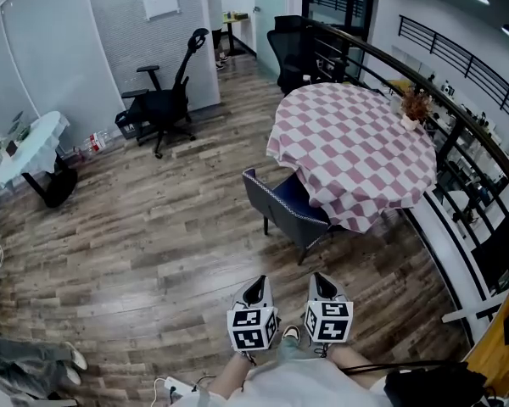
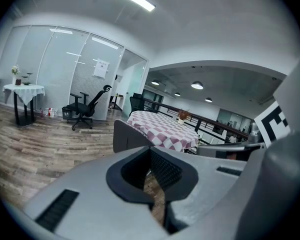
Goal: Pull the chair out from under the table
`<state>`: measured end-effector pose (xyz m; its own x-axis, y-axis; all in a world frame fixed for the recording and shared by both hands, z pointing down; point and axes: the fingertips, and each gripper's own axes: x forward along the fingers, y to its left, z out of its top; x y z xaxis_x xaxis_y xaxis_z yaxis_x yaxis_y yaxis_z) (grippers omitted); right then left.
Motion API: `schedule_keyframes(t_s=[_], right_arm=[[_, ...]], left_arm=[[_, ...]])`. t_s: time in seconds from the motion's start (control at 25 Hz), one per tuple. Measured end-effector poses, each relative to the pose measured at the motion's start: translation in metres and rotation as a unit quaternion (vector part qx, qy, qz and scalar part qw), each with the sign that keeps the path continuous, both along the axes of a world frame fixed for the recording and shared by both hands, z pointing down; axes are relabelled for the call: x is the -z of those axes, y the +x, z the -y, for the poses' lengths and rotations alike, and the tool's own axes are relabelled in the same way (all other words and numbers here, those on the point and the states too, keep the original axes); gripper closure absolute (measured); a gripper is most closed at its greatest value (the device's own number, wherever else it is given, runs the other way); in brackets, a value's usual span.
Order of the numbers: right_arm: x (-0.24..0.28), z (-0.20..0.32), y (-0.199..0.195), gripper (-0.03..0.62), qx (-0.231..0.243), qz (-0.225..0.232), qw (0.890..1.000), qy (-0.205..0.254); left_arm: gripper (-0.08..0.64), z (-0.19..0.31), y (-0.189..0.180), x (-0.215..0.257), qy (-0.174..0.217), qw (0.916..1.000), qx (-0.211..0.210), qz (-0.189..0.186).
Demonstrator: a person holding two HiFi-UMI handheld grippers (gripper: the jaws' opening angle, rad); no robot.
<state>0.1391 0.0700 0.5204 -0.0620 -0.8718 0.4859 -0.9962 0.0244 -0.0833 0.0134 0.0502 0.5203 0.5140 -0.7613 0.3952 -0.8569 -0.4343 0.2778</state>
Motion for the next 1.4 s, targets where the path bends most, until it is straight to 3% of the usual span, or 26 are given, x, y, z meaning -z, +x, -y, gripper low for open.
schedule_keyframes(t_s=[0.76, 1.4], right_arm=[[-0.008, 0.089, 0.075, 0.574, 0.013, 0.028, 0.999, -0.007], [-0.027, 0.106, 0.132, 0.574, -0.014, 0.050, 0.998, -0.027]], left_arm=[[0.557, 0.086, 0.071, -0.007, -0.014, 0.9996, 0.008, 0.021], [0.557, 0.101, 0.135, -0.018, -0.028, 0.9975, -0.048, 0.043]])
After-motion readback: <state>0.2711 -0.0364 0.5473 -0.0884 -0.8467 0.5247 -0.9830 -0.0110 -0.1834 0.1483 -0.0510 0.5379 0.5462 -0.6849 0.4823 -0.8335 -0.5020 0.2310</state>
